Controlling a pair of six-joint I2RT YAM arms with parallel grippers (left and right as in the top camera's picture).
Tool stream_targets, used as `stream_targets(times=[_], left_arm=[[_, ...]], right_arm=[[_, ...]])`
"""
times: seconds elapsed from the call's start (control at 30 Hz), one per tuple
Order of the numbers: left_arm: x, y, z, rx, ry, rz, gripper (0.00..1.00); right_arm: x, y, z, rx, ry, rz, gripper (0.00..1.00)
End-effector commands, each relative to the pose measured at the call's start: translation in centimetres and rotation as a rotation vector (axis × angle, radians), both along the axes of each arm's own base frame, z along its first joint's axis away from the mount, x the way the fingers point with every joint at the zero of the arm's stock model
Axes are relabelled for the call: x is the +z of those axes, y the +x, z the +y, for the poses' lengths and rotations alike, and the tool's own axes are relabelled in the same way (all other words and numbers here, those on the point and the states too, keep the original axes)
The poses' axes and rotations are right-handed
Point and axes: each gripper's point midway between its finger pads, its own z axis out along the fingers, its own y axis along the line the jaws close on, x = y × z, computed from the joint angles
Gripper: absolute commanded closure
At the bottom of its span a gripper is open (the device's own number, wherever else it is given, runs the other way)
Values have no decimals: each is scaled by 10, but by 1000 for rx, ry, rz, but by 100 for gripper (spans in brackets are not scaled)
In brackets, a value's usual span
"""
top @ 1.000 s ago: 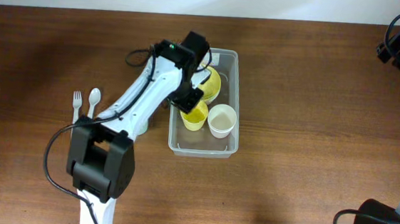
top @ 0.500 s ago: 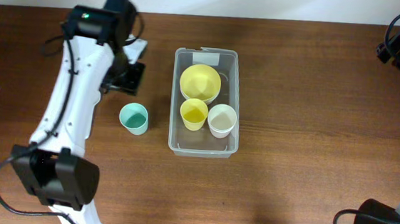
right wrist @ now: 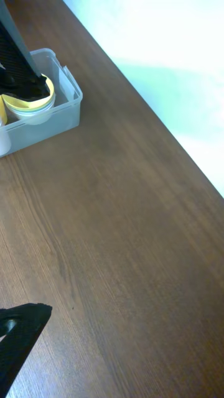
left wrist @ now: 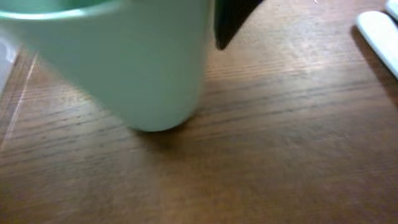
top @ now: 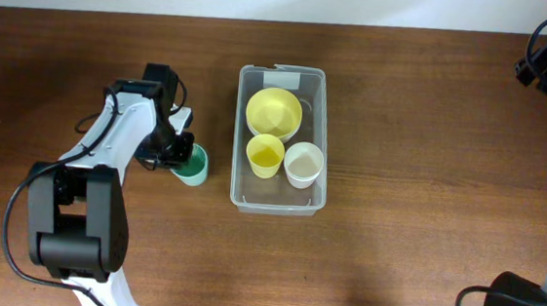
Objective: Pack container
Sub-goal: 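Grasp the teal cup rim with the left gripper, then stack the teal cup into the yellow cup and release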
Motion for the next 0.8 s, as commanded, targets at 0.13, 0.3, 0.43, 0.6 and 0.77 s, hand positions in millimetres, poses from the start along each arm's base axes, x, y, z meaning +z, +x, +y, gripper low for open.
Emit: stream_targets(times=[0.13,0.3,0.43,0.6,0.77], left_arm=[[69,30,-5,3,-26,-135,99],[169,40,-38,-70,-85,-282,98],[204,28,-100,-243,-121,-372,98],[186,17,-155,-392,-81,-356,99],[148,20,-176,-439,-58,-277,98]], right_arm=[[-1,1,-2,-12,2,2,1],[-1,1,-2,-12,2,1,1],[-1,1,-2,-12,2,2,1],[-1,1,-2,-12,2,2,1],[-1,1,-2,-12,2,2,1]])
